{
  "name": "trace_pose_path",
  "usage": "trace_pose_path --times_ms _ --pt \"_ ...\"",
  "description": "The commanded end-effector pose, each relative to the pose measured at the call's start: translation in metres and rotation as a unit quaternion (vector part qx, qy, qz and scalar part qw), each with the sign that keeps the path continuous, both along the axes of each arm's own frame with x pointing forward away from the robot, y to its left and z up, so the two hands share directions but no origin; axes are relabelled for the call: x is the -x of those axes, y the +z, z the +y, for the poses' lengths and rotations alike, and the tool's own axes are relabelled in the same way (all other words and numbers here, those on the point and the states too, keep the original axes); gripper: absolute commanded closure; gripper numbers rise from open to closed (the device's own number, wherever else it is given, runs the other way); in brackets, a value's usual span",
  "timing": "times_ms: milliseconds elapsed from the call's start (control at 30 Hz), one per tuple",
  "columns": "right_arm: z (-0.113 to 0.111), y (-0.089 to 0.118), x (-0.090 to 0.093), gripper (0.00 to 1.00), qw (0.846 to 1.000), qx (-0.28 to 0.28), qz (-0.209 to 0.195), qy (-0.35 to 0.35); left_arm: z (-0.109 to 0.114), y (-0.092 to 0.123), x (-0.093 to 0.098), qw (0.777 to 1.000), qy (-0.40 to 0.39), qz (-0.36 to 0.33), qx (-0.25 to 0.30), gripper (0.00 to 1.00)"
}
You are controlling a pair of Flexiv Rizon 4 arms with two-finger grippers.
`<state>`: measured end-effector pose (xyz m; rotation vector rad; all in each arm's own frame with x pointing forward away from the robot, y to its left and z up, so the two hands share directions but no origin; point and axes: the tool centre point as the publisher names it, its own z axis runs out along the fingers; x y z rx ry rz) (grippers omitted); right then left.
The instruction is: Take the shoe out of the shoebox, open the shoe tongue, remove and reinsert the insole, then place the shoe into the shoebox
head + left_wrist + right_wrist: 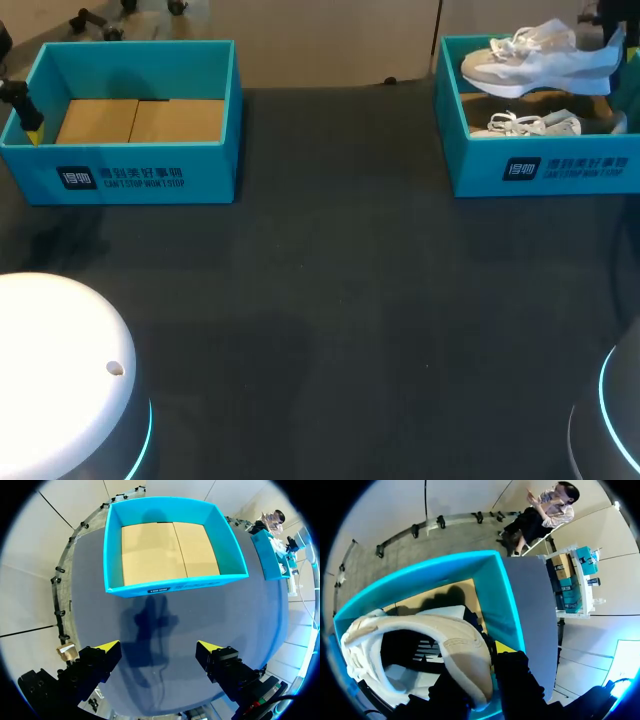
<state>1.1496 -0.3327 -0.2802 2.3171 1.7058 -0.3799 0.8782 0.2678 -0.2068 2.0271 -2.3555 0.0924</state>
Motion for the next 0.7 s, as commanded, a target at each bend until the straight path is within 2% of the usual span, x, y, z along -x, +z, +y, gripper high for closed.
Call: trace_pose_path --times_ms 33,133,300,500,700 --pt "-0.001 0.001 -0.005 1.00 1.000 -0.002 0.004 -0.001 0.000 0.000 0.001 1.000 0.000 -0.001 -0.001 0.00" --pt "-0.003 -0.004 -0.005 1.00 1.000 -0.009 0.000 0.005 0.000 0.000 0.001 1.000 0.000 -0.001 -0.001 0.00" --pt "-0.004 -0.010 -0.001 1.00 1.000 0.018 -0.014 0.021 0.000 0.000 0.001 1.000 0.000 -0.001 -0.001 0.00" --pt "-0.004 -0.020 -0.003 1.00 0.999 0.020 -0.022 0.026 0.000 0.000 0.001 1.000 0.000 -0.001 -0.001 0.00" --pt "-0.004 -0.031 -0.005 1.00 0.999 0.015 -0.016 0.028 0.000 0.000 0.001 1.000 0.000 -0.001 -0.001 0.00"
